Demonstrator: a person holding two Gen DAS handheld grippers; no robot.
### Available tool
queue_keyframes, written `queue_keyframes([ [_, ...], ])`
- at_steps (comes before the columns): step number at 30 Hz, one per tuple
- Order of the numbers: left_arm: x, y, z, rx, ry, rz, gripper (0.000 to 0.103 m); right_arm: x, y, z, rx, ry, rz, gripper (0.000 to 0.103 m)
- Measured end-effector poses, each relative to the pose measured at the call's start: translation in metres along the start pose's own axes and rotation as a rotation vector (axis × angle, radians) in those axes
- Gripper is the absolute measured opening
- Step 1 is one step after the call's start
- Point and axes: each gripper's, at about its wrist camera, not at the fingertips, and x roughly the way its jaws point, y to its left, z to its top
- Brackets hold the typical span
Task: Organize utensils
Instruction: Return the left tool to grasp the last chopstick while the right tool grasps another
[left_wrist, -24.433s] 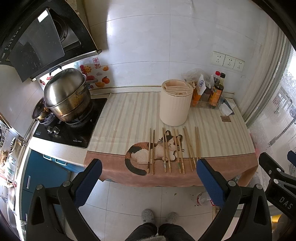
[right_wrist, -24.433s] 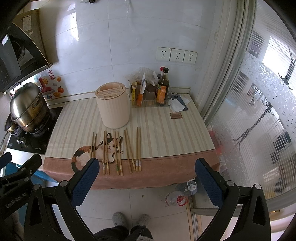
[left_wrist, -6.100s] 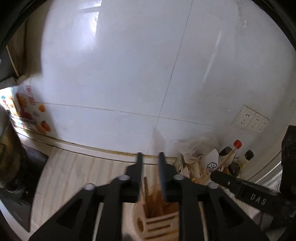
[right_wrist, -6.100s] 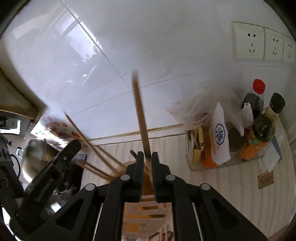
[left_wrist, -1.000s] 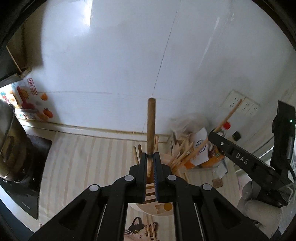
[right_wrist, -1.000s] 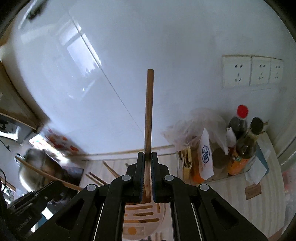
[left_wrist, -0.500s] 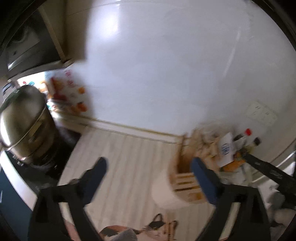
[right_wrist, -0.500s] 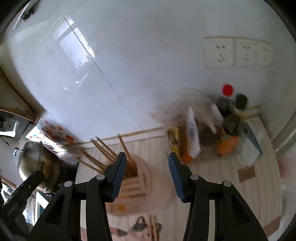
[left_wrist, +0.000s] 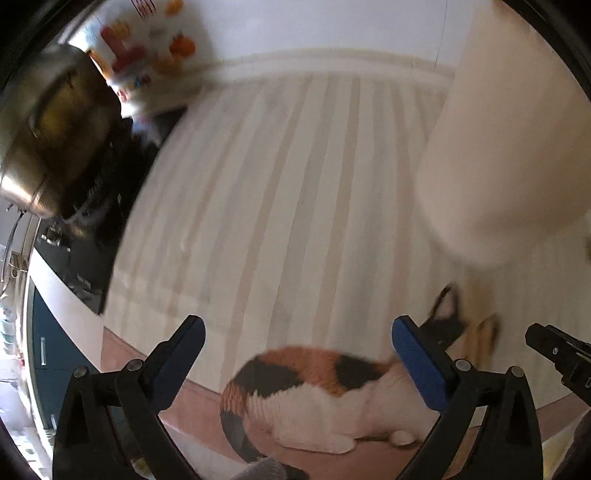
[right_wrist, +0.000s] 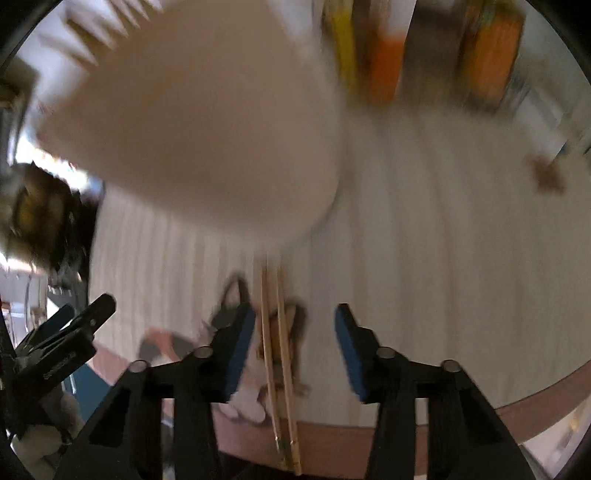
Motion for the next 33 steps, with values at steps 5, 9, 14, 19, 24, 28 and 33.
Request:
queue_keyframes([
  [5, 0.031, -0.003, -0.02, 0.016, 0.099, 0.002, 0.103, 0.048, 0.008, -0.018, -0.009, 0.095, -0.024, 0.037],
  [9, 0.039, -0.008, -0.031, 0.036, 0.122, 0.009, 0.103, 0.063, 0.019, -0.025, -0.071, 0.105, -0.099, 0.019],
  [14, 0.034, -0.025, -0.035, 0.065, 0.114, -0.012, 0.103, 0.057, 0.024, -0.024, -0.117, 0.095, -0.189, 0.007],
  [19, 0.018, -0.073, -0.04, 0.116, 0.114, -0.129, 0.1, 0.038, -0.019, -0.02, -0.061, 0.09, -0.241, 0.007],
  [24, 0.019, -0.132, -0.053, 0.187, 0.194, -0.277, 0.068, 0.016, -0.064, -0.016, 0.025, 0.097, -0.263, 0.007],
  [28, 0.017, -0.161, -0.061, 0.29, 0.164, -0.216, 0.045, 0.008, -0.076, -0.013, 0.074, 0.103, -0.24, 0.007],
  [33, 0.009, -0.17, -0.064, 0.328, 0.143, -0.208, 0.005, -0.007, -0.103, -0.015, 0.094, 0.092, -0.239, 0.007],
])
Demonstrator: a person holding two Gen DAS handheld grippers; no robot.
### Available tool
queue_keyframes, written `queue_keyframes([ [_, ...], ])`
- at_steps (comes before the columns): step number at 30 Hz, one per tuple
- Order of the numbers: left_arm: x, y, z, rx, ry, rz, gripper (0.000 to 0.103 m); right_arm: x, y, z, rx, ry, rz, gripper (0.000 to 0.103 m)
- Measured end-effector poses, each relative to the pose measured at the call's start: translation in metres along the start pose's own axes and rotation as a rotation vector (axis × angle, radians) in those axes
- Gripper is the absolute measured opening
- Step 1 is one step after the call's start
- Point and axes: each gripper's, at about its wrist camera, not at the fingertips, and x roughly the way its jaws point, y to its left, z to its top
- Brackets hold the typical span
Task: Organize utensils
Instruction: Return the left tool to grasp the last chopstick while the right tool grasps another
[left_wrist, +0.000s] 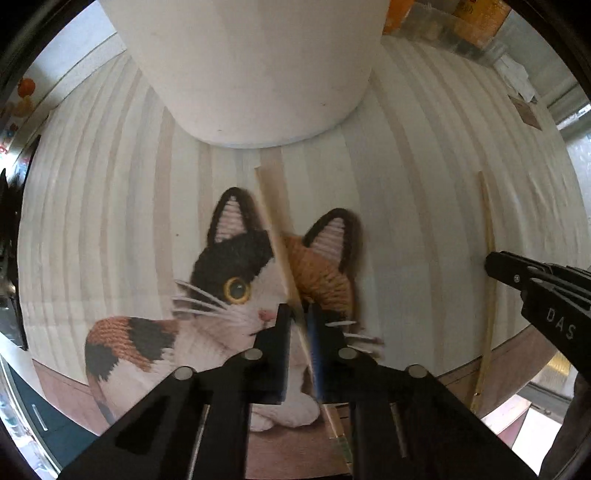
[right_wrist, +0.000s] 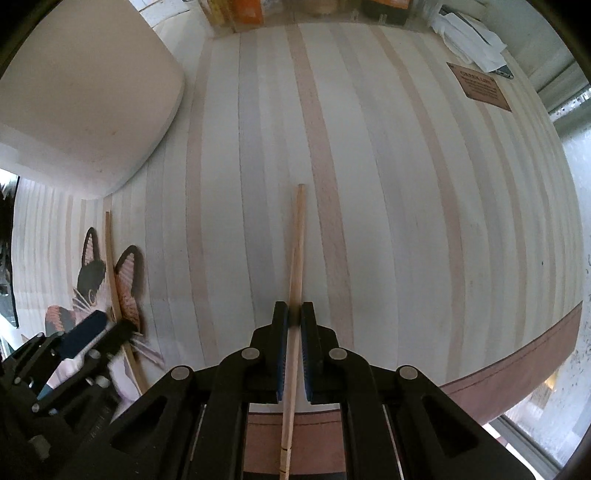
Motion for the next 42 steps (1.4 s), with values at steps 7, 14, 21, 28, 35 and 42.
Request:
queue_keyframes([
  [7, -0.004, 0.033, -0.009, -0.039, 0.002, 0.049, 0.004, 0.006, 0.027, -0.013, -0.044, 0.008, -0.029, 0.007],
  [14, -0.011, 0.052, -0.018, -0.072, 0.006, 0.049, 0.004, 0.003, 0.062, -0.022, -0.147, 0.021, -0.014, 0.007],
  [21, -0.012, 0.079, -0.007, -0.084, 0.013, 0.036, 0.005, -0.003, 0.063, -0.017, -0.162, 0.064, -0.031, 0.008],
  [28, -0.005, 0.096, -0.003, -0.092, 0.015, 0.021, 0.005, 0.009, 0.07, -0.02, -0.163, 0.064, -0.041, 0.008],
  [35, 0.003, 0.105, 0.004, -0.088, 0.009, 0.025, 0.005, 0.019, 0.083, -0.027, -0.152, 0.056, -0.033, 0.008],
  [42, 0.002, 0.105, 0.005, -0.099, -0.018, 0.048, 0.004, 0.009, 0.064, -0.021, -0.124, 0.037, -0.015, 0.007],
])
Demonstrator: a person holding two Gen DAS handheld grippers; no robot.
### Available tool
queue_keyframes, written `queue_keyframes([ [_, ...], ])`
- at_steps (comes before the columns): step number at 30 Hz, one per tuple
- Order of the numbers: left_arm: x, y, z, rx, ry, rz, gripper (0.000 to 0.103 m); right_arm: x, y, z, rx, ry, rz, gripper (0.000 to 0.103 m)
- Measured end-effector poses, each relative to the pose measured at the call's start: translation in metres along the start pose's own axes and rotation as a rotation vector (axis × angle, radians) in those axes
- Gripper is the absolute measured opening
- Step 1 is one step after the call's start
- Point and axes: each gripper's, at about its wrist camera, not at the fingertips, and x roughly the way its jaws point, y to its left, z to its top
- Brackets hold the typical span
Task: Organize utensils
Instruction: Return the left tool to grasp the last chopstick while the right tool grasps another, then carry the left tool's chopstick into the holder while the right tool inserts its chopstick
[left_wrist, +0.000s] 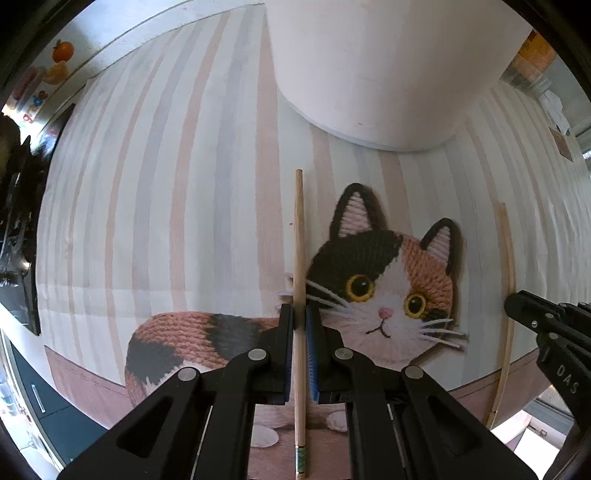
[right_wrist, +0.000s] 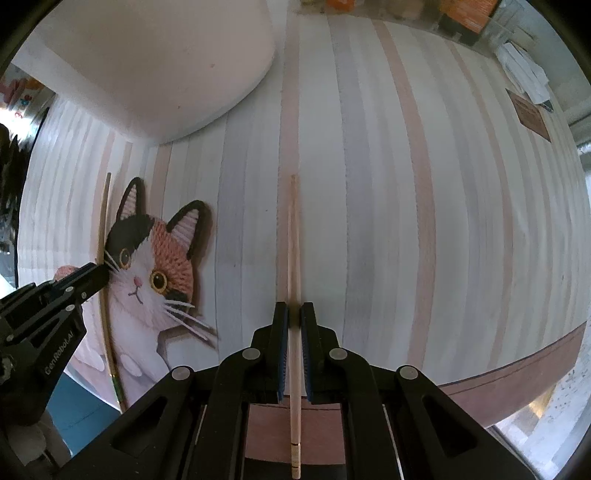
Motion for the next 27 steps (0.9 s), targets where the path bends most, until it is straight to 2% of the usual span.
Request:
queue_keyframes([
  [7, -0.032, 0.021, -0.003, -0.038, -0.1, 0.032, 0.004, -0.029, -0.009, -0.008, 0.028, -0.116, 0.019, 0.007],
  [14, -0.088, 0.046, 0.002, -0.1, -0.25, 0.039, 0.004, -0.085, -0.014, -0.01, 0.032, -0.285, 0.02, 0.007],
  [18, -0.107, 0.056, 0.006, -0.126, -0.304, 0.041, 0.004, -0.109, -0.015, -0.007, 0.042, -0.364, 0.013, 0.007],
  [27, -0.131, 0.061, 0.014, -0.146, -0.375, 0.05, 0.004, -0.124, -0.007, 0.003, 0.054, -0.442, 0.007, 0.007],
])
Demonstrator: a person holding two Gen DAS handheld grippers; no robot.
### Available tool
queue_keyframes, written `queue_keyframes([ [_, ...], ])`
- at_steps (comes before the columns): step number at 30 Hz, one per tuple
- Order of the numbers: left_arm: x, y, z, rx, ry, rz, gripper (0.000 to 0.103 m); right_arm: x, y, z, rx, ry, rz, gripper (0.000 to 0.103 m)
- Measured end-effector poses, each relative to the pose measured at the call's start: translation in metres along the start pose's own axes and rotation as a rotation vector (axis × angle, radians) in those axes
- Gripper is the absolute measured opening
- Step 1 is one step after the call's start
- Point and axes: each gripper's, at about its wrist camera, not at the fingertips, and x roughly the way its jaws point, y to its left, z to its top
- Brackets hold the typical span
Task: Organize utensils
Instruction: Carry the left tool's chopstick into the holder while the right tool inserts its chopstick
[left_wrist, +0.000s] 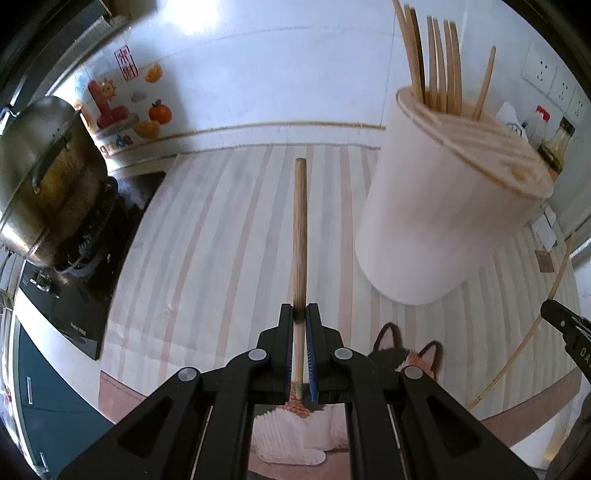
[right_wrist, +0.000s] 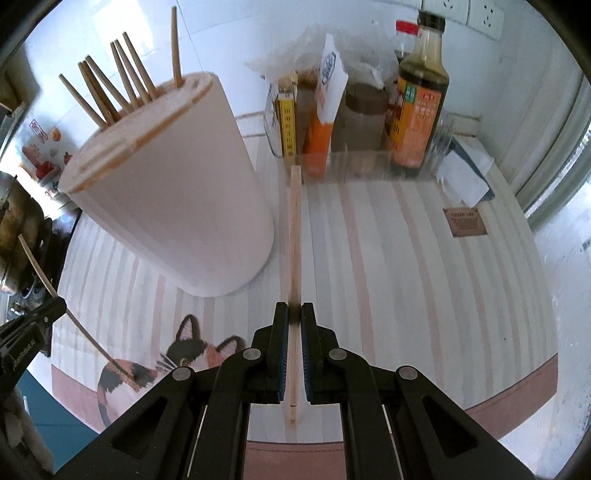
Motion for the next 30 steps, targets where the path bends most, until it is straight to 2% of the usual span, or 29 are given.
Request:
queue_keyframes([
  [4, -0.01, 0.0, 0.006, 0.01, -0.037, 0.012, 0.004, -0.008, 0.006, 0.004, -0.039, -0.065, -0.008, 0.007],
  [11, -0.042, 0.011, 0.031, -0.041, -0.127, 0.002, 0.004, -0.038, 0.011, 0.03, -0.069, -0.192, -0.023, 0.007],
  [19, -0.111, 0.02, 0.073, -0.102, -0.249, -0.081, 0.004, -0.09, -0.003, 0.068, 0.058, -0.244, 0.106, 0.007],
  [30, -0.196, 0.021, 0.132, -0.107, -0.374, -0.214, 0.004, -0.18, -0.007, 0.127, 0.099, -0.378, 0.242, 0.007],
])
